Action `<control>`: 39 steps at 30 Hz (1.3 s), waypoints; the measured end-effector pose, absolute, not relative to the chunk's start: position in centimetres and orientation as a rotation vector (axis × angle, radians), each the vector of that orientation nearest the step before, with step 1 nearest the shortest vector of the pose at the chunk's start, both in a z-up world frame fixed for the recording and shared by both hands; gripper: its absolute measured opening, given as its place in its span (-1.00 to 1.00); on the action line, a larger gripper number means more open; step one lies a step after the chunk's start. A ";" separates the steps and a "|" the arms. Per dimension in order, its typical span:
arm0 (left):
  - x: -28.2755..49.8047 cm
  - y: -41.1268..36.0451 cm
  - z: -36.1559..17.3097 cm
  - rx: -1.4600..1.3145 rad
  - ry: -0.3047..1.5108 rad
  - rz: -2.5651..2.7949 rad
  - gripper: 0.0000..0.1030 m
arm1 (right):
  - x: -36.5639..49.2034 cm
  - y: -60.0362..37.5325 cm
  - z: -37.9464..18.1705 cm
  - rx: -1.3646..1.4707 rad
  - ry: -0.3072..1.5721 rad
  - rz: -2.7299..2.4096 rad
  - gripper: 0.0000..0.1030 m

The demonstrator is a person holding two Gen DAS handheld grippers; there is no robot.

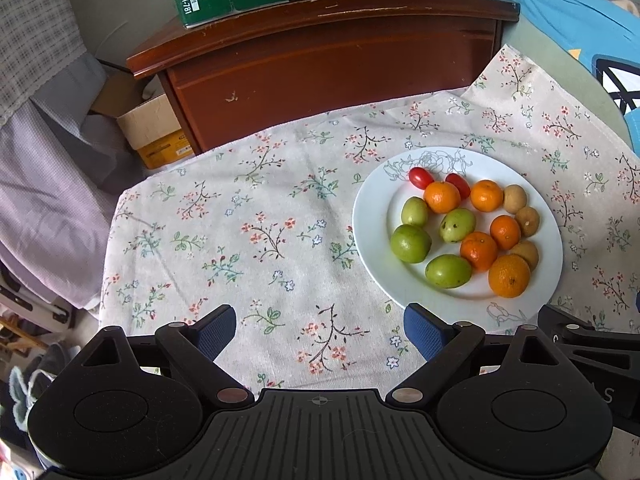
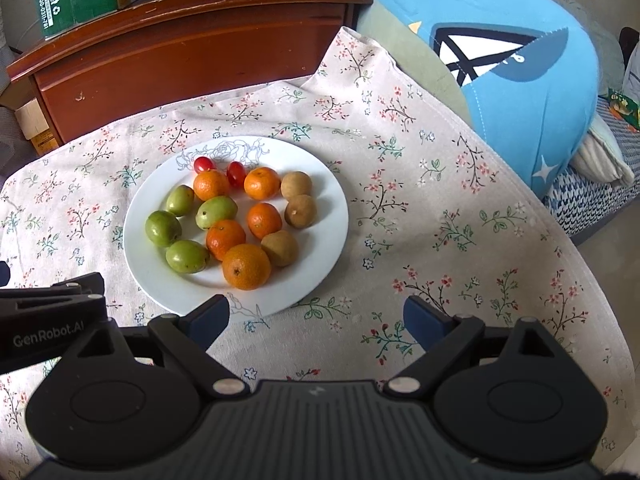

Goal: Organize fruits

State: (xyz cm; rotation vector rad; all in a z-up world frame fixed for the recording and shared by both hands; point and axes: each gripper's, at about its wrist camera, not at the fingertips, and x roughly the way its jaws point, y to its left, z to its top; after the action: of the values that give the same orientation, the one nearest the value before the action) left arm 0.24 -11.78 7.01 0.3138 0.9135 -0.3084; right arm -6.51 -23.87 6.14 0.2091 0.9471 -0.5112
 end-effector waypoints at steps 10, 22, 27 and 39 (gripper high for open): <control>-1.5 -10.6 6.8 0.287 0.929 -0.304 0.79 | -9.1 -23.4 5.5 0.331 0.987 -0.514 0.82; -4.3 -8.8 7.3 0.255 0.931 -0.341 0.80 | -13.0 -21.1 6.5 0.339 0.952 -0.550 0.82; -5.4 -7.4 7.9 0.248 0.914 -0.345 0.80 | -13.9 -19.9 6.8 0.376 0.973 -0.556 0.82; -7.2 -3.3 8.7 0.240 0.881 -0.337 0.80 | -14.7 -13.3 7.9 0.290 0.963 -0.478 0.82</control>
State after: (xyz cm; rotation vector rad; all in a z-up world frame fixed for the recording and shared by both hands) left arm -7.24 -3.28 8.73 0.2403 0.8807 -0.3374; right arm -14.71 -13.34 7.86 0.2900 0.9630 -0.4775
